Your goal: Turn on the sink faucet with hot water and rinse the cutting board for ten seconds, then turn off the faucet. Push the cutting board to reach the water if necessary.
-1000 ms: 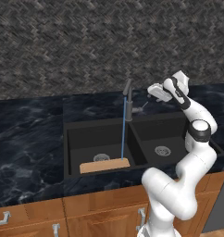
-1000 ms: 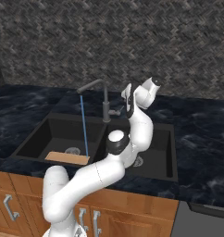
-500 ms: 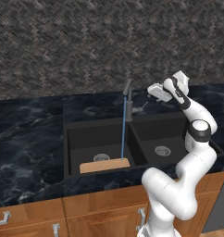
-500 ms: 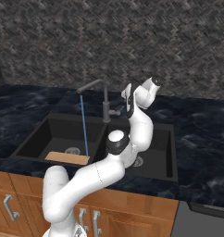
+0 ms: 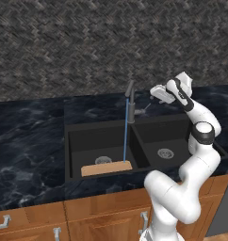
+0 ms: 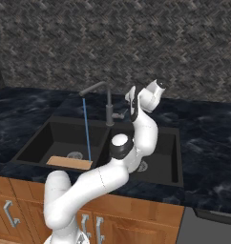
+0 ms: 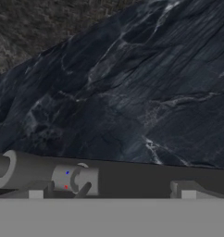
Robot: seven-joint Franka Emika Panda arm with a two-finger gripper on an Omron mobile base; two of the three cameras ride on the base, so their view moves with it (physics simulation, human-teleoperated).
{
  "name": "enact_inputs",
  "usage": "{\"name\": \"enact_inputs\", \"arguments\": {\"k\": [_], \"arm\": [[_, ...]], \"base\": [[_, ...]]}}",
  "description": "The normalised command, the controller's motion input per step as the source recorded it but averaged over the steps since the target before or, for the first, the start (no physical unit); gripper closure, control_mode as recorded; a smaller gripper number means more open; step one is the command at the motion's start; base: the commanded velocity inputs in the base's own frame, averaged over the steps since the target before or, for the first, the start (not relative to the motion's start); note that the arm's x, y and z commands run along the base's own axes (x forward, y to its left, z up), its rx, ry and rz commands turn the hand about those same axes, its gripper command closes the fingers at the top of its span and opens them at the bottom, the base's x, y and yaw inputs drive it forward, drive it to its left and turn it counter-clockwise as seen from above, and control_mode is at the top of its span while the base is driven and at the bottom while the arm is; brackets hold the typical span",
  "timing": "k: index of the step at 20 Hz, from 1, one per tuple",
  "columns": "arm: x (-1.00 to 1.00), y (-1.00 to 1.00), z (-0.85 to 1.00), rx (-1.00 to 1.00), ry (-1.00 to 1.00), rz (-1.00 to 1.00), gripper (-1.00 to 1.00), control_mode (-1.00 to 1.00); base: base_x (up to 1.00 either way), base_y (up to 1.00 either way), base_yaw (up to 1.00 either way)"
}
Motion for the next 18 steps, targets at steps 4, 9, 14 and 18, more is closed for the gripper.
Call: {"name": "enact_inputs", "arguments": {"k": [4, 9, 14, 18], "arm": [[0.00, 0.00, 0.00, 0.00, 0.00, 0.00, -1.00, -1.00], [0.00, 0.00, 0.00, 0.00, 0.00, 0.00, -1.00, -1.00], [0.00, 0.00, 0.00, 0.00, 0.00, 0.00, -1.00, -1.00], [0.00, 0.00, 0.00, 0.00, 0.00, 0.00, -1.00, -1.00]], "base": [[0.00, 0.00, 0.00], [0.00, 0.00, 0.00], [0.00, 0.00, 0.00], [0.00, 0.00, 0.00]]}}
